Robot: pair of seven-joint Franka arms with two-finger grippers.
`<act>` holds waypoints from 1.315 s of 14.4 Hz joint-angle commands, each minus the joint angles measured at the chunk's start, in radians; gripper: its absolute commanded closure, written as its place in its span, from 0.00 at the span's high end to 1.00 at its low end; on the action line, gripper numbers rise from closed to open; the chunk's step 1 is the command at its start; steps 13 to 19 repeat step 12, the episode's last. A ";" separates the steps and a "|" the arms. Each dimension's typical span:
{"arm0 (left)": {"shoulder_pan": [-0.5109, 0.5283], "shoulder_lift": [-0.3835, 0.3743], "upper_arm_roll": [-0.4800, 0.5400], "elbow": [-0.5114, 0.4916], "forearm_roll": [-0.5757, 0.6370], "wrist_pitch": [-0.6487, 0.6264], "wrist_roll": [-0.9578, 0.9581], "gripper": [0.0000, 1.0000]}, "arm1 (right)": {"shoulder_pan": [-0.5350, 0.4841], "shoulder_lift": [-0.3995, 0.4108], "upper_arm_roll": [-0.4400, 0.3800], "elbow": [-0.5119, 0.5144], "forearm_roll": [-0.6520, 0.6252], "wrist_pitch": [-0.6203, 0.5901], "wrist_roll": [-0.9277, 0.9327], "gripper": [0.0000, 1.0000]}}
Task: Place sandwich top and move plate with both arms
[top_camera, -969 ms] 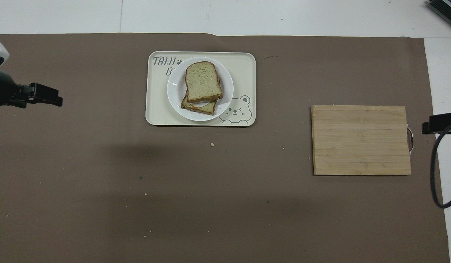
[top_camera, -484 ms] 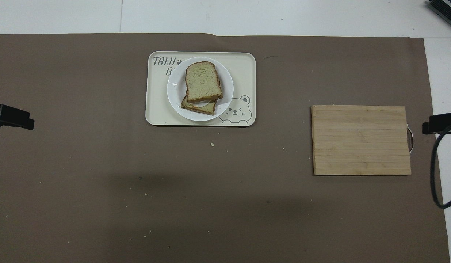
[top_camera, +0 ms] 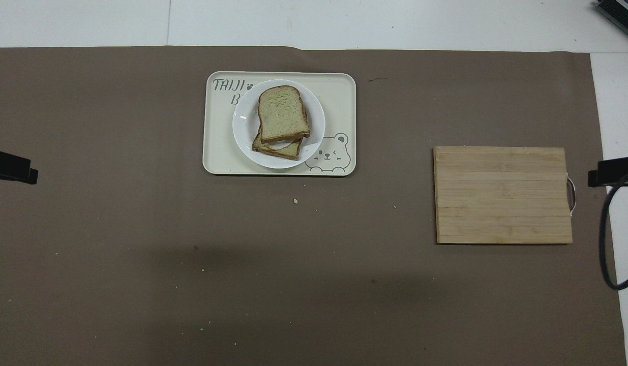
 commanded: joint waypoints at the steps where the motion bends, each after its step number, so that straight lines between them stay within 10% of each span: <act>1: 0.002 -0.005 0.000 -0.002 0.014 -0.014 0.007 1.00 | -0.007 -0.005 0.000 0.007 0.009 -0.021 -0.028 1.00; 19: -0.014 -0.011 -0.011 -0.005 0.011 -0.034 -0.003 1.00 | -0.007 -0.005 0.000 0.007 0.009 -0.021 -0.028 1.00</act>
